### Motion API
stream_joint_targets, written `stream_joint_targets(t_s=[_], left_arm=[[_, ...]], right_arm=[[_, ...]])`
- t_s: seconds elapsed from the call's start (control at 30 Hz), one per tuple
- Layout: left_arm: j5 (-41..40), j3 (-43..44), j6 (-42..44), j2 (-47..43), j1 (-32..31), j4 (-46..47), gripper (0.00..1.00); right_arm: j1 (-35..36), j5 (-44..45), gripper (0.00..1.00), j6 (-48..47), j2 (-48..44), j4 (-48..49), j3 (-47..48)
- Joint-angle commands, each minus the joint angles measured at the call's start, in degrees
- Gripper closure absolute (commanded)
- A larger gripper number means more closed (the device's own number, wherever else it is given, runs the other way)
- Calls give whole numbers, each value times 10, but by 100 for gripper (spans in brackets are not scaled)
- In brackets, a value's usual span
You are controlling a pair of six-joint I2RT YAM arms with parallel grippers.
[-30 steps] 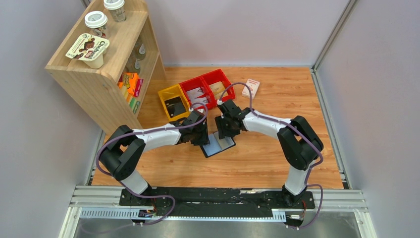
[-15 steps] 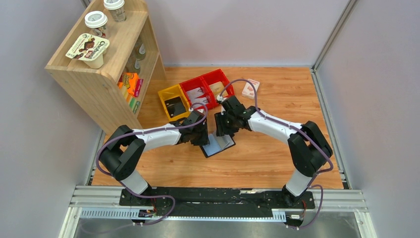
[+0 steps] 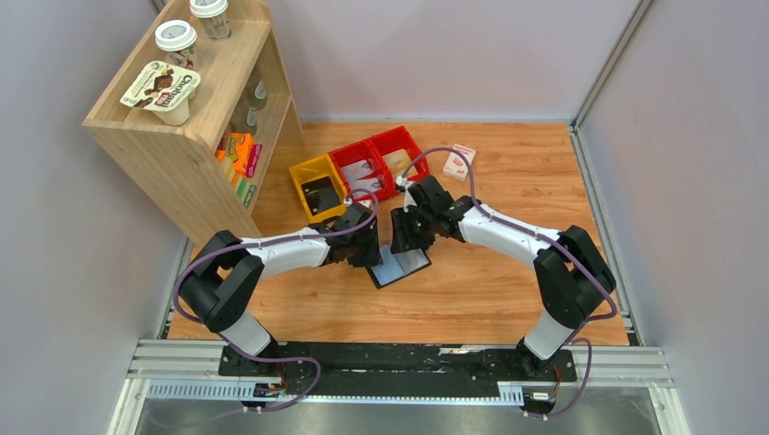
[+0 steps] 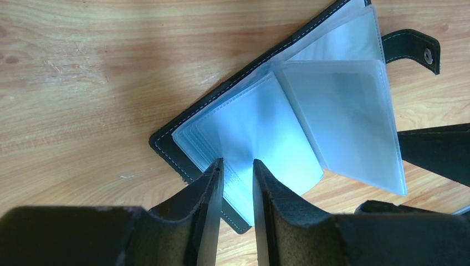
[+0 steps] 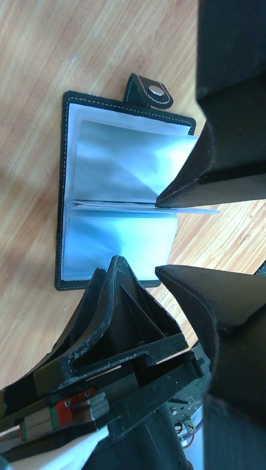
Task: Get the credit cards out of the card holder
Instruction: Remove the credit card from the card holder.
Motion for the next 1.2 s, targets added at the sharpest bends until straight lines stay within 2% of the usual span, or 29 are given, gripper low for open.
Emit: stream_joint_targets(t_s=[0.0,0.1,0.23,0.4,0.53,0.7,1.03,1.17], left_arm=[[-6,-7,-7,-17,-3,-4,66],[-6,-12,-10,-26,-3,-5,66],[-32,-22,-16,-41,-3,-4,66],[-36,-26,-17,-49,-3,-4,66],[-37,-26,-17,-47,-3,-3,66],[-36,-23,-16,-46,-3,-7,66],[-95,-32,-9,-127,-3,-67,65],[-73,-33,4,-142,-3,-41,65]], right_arm=[[3,-41,55,0,-17,18,3],[3,-87,55,-4,-10,35,1],[3,-98,55,2,7,36,4],[2,-28,55,9,12,16,4],[1,-38,50,2,5,20,-1],[-1,22,49,6,15,-7,9],[-16,-42,49,23,29,44,-8],[-43,-91,50,39,33,86,-29]])
